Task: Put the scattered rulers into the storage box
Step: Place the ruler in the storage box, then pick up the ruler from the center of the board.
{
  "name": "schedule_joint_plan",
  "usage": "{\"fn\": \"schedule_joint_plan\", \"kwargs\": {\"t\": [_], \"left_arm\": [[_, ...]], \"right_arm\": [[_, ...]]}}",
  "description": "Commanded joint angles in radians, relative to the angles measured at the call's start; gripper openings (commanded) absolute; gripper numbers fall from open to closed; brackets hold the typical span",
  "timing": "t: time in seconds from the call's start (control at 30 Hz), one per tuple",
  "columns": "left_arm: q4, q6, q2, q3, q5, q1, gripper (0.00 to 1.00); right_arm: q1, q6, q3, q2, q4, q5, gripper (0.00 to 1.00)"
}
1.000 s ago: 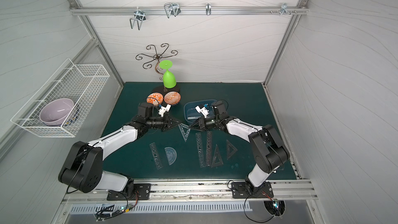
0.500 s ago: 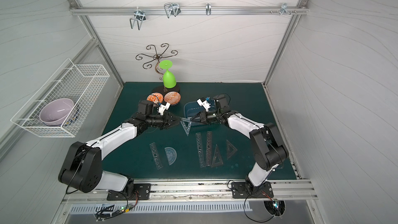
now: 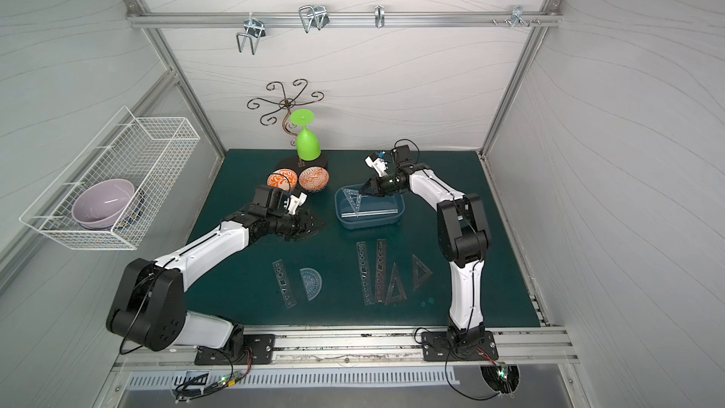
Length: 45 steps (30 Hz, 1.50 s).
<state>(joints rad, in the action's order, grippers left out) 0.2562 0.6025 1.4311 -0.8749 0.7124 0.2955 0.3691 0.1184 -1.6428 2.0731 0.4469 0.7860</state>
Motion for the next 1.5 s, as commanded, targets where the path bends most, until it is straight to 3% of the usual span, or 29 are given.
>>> {"fn": "schedule_joint_plan", "kwargs": {"t": [0.0, 0.63, 0.73, 0.83, 1.03, 1.13, 1.3, 1.47], "left_arm": [[0.009, -0.030, 0.018, -0.045, -0.014, -0.001, 0.56], [0.040, -0.047, 0.037, -0.053, -0.033, -0.002, 0.57], [0.046, -0.050, 0.038, -0.055, -0.039, -0.004, 0.58], [0.055, -0.052, 0.041, -0.056, -0.045, -0.006, 0.58], [0.211, -0.080, 0.003, -0.083, -0.181, 0.007, 0.60], [0.311, -0.077, -0.077, -0.058, -0.295, 0.016, 0.61], [0.431, -0.028, -0.196, 0.026, -0.427, 0.027, 0.64], [0.427, 0.080, -0.279, 0.169, -0.498, 0.071, 0.66]], "right_arm": [[0.006, -0.126, -0.077, 0.041, 0.153, -0.019, 0.00], [0.042, -0.156, -0.201, 0.221, 0.188, -0.157, 0.02], [0.038, -0.157, -0.204, 0.228, 0.193, -0.169, 0.08], [0.027, -0.152, -0.201, 0.212, 0.190, -0.169, 0.27], [0.003, -0.109, -0.191, 0.095, 0.177, -0.132, 0.41], [0.023, -0.087, -0.096, -0.034, 0.137, -0.153, 0.44], [0.120, -0.010, 0.203, -0.288, -0.008, -0.231, 0.46], [0.316, 0.078, 0.487, -0.450, -0.161, -0.300, 0.45]]}}
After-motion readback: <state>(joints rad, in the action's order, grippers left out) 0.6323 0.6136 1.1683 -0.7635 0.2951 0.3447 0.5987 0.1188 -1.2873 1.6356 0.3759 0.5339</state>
